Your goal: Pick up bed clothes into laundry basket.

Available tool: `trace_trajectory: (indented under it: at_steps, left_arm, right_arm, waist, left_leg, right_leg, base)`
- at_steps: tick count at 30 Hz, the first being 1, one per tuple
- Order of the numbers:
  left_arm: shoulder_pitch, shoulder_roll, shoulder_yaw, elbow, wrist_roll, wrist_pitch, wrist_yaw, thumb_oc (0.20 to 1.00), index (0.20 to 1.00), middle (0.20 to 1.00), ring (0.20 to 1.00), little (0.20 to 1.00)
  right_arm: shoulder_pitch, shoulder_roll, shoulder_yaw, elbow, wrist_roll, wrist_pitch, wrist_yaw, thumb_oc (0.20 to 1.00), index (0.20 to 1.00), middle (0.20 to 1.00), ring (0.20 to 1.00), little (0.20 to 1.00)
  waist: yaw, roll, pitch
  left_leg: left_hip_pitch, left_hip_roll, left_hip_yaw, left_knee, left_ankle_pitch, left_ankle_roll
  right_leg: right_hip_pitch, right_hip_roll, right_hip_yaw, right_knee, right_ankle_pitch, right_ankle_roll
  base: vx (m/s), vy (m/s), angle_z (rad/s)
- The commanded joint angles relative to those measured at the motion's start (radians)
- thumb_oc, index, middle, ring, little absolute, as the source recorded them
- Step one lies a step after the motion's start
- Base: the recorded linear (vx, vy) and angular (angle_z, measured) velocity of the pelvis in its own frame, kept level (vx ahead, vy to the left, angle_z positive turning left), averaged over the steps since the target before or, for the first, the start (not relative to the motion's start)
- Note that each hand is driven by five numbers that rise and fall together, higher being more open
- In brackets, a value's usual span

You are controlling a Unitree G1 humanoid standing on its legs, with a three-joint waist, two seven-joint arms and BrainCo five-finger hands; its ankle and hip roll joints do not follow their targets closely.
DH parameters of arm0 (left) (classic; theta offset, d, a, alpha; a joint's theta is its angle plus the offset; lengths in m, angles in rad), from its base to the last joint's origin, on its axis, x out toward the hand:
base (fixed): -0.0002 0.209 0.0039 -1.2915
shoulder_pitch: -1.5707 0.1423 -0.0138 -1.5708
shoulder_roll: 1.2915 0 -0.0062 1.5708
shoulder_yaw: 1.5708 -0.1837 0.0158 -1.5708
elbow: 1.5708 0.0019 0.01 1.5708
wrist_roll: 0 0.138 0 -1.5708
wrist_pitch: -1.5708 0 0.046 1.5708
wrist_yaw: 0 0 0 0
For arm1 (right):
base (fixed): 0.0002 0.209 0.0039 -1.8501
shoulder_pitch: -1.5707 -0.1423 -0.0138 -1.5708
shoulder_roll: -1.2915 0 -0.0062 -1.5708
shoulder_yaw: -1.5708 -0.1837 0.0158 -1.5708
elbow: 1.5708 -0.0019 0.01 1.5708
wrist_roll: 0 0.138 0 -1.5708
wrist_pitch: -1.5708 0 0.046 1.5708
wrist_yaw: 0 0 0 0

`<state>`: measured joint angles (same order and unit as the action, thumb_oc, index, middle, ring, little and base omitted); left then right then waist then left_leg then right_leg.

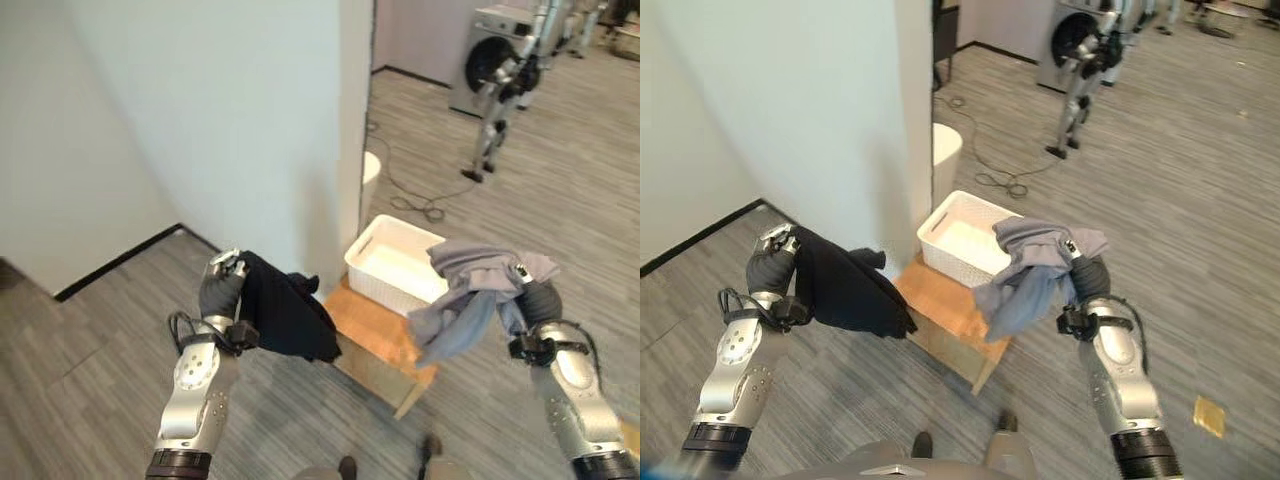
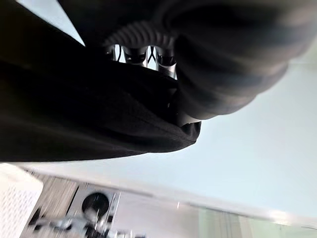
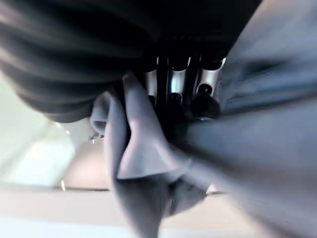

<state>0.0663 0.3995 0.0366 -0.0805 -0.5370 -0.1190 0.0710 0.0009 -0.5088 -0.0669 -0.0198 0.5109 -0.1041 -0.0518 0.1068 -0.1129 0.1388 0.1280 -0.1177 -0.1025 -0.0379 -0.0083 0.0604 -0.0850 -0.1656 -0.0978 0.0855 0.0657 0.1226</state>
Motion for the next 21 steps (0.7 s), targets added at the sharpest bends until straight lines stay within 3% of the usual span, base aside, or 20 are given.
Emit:
trace_trajectory:
  at_steps: [1, 2, 3, 6, 7, 8, 15, 21]
  left_arm:
    - [-0.035, 0.011, -0.037, -0.066, -0.016, -0.06, -0.043, 0.2, 0.2, 0.2, 0.2, 0.2]
    - [-0.007, 0.016, -0.059, -0.062, -0.038, -0.05, -0.059, 0.2, 0.2, 0.2, 0.2, 0.2]
    - [-0.007, 0.015, -0.058, -0.062, -0.038, -0.05, -0.059, 0.2, 0.2, 0.2, 0.2, 0.2]
    - [0.037, 0.039, -0.112, -0.066, -0.085, -0.036, -0.069, 0.2, 0.2, 0.2, 0.2, 0.2]
    - [0.037, 0.035, -0.108, -0.066, -0.085, -0.036, -0.069, 0.2, 0.2, 0.2, 0.2, 0.2]
    - [0.058, 0.051, -0.133, -0.073, -0.113, -0.034, -0.075, 0.2, 0.2, 0.2, 0.2, 0.2]
    - [0.098, 0.076, -0.148, -0.064, -0.156, -0.027, -0.079, 0.2, 0.2, 0.2, 0.2, 0.2]
    - [0.097, 0.084, -0.165, -0.062, -0.175, -0.025, -0.076, 0.2, 0.2, 0.2, 0.2, 0.2]
  right_arm:
    - [-0.193, -0.124, -0.062, 0.047, 0.052, -0.105, 0.003, 0.2, 0.2, 0.2, 0.2, 0.2]
    - [-0.276, -0.255, -0.029, 0.186, 0.074, -0.091, -0.003, 0.2, 0.2, 0.2, 0.2, 0.2]
    - [-0.277, -0.255, -0.028, 0.188, 0.075, -0.091, -0.003, 0.2, 0.2, 0.2, 0.2, 0.2]
    - [-0.541, -0.452, 0.135, 0.455, 0.109, -0.051, -0.012, 0.2, 0.2, 0.2, 0.2, 0.2]
    - [-0.558, -0.455, 0.149, 0.467, 0.112, -0.055, -0.01, 0.2, 0.2, 0.2, 0.2, 0.2]
    - [-0.708, -0.525, 0.248, 0.615, 0.084, -0.036, -0.022, 0.2, 0.2, 0.2, 0.2, 0.2]
    - [-1.058, -0.517, 0.49, 0.972, 0.049, 0.001, -0.03, 0.2, 0.2, 0.2, 0.2, 0.2]
    - [-1.187, -0.471, 0.574, 1.075, 0.04, 0.006, -0.04, 0.2, 0.2, 0.2, 0.2, 0.2]
  waist:
    - [0.009, 0.011, -0.061]
    - [0.015, 0.005, -0.072]
    - [0.014, 0.006, -0.071]
    - [0.038, -0.008, -0.065]
    - [0.035, -0.005, -0.063]
    - [0.046, -0.013, -0.058]
    - [0.053, -0.004, -0.045]
    - [0.056, -0.004, -0.034]
  left_leg:
    - [-0.047, 0.108, -0.003, -0.02, 0.015, -0.063]
    - [-0.052, 0.113, -0.015, -0.023, 0.02, -0.072]
    - [-0.052, 0.114, -0.016, -0.023, 0.02, -0.072]
    - [-0.053, 0.132, -0.031, -0.036, 0.02, -0.089]
    - [-0.052, 0.132, -0.031, -0.037, 0.02, -0.089]
    - [-0.057, 0.137, -0.037, -0.042, 0.022, -0.094]
    - [-0.083, 0.145, -0.045, -0.049, 0.035, -0.104]
    - [-0.111, 0.145, -0.048, -0.049, 0.041, -0.107]
  right_leg:
    - [0.107, 0.046, -0.043, -0.102, 0.004, 0.01]
    - [0.13, 0.06, -0.058, -0.142, 0.008, 0.001]
    - [0.131, 0.06, -0.059, -0.142, 0.008, 0.001]
    - [0.15, 0.081, -0.084, -0.161, 0.002, -0.013]
    - [0.151, 0.082, -0.083, -0.161, 0.002, -0.013]
    - [0.151, 0.089, -0.083, -0.165, -0.001, -0.018]
    - [0.13, 0.107, -0.1, -0.173, -0.006, -0.02]
    - [0.105, 0.116, -0.099, -0.173, -0.007, -0.021]
  base:
    - [0.19, -0.229, 0.27]
    - [0.14, -0.148, 0.4]
    - [0.12, -0.146, 0.3]
    - [0.07, -0.112, 0.15]
    - [0.05, -0.063, 0.06]
    - [0.0, 0.0, 0.0]
    - [0.0, -0.024, 0.07]
    - [0.0, -0.004, 0.05]
